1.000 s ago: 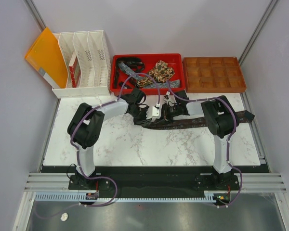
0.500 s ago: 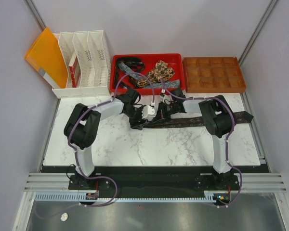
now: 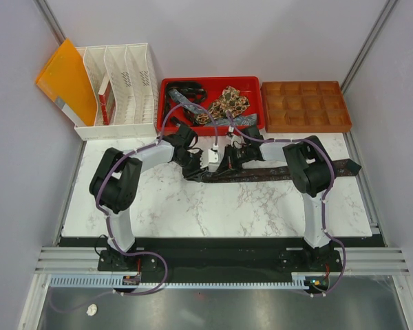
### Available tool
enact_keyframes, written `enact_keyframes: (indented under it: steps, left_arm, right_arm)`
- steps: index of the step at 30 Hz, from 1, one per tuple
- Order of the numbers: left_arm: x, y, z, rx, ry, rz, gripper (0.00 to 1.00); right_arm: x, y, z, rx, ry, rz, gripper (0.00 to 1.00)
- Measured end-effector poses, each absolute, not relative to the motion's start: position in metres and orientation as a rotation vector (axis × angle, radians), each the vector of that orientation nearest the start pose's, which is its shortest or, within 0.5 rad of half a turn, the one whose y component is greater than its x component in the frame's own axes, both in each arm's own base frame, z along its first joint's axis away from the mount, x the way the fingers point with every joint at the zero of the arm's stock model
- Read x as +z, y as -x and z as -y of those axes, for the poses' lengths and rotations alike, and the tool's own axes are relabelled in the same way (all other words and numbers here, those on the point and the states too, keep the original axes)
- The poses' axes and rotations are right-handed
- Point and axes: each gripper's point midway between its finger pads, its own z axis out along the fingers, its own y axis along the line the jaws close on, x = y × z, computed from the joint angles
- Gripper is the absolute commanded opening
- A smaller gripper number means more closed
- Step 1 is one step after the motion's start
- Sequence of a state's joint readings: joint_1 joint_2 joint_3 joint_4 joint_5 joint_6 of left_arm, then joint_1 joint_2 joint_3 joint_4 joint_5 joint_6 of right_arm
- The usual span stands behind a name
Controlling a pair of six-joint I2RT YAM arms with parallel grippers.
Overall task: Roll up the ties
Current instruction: Roll the tie at the center of the board.
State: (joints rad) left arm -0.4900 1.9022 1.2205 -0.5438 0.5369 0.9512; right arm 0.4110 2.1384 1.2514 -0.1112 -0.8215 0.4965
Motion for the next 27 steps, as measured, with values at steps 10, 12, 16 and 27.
enact_keyframes:
  steps: [10,12,16,27]
  left_arm:
    - [0.039,-0.323,0.26,-0.637,-1.811,-1.837,0.39]
    - [0.044,-0.322,0.267,-0.644,-1.814,-1.821,0.4]
    - [0.051,-0.321,0.284,-0.657,-1.817,-1.802,0.4]
    - [0.039,-0.323,0.298,-0.603,-1.828,-1.87,0.4]
  right_arm:
    - [0.014,-0.338,-0.304,1.367,0.233,-2.668,0.0]
    - [0.014,-0.338,-0.304,1.365,0.233,-2.668,0.0]
    - [0.014,-0.338,-0.305,1.365,0.227,-2.671,0.0]
    - [0.015,-0.338,-0.306,1.384,0.163,-2.682,0.0]
